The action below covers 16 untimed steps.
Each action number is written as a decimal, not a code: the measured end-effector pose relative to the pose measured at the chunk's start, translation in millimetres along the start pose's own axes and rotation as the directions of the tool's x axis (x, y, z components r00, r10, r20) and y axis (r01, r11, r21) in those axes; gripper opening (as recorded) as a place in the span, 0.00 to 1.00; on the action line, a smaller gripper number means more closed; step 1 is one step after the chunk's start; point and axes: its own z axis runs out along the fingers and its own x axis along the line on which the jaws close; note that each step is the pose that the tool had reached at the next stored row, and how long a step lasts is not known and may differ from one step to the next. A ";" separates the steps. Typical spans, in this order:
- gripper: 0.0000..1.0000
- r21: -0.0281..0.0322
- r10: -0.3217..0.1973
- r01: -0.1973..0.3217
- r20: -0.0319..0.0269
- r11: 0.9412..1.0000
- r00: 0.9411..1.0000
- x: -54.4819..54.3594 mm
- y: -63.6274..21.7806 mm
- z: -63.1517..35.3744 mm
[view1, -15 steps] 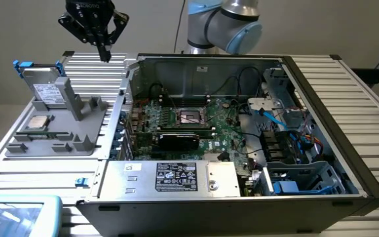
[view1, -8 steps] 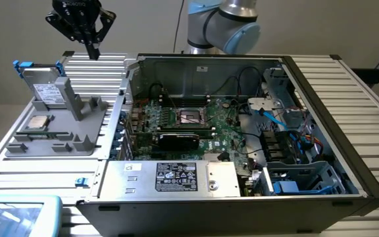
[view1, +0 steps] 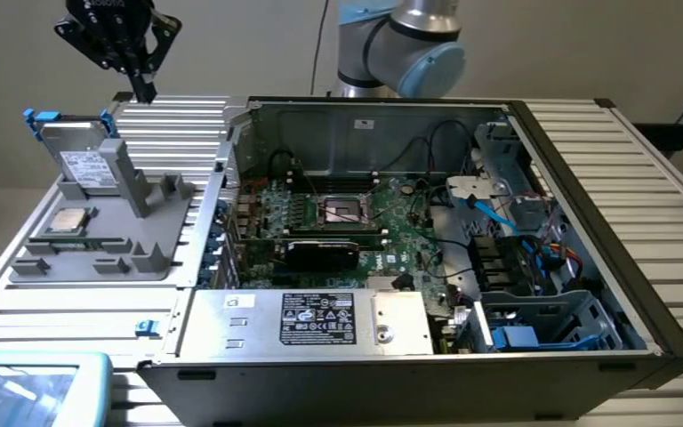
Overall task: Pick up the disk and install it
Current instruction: 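Reach for the disk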
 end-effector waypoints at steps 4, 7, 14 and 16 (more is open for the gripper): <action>0.11 0.000 0.000 0.000 0.000 1.000 1.000 16.6 4.3 0.0; 0.11 0.000 0.000 0.000 0.000 1.000 1.000 29.3 7.4 0.1; 0.11 0.000 0.000 0.000 0.000 1.000 1.000 59.2 15.4 0.1; 0.11 0.000 0.000 0.000 0.000 1.000 1.000 67.4 18.1 0.2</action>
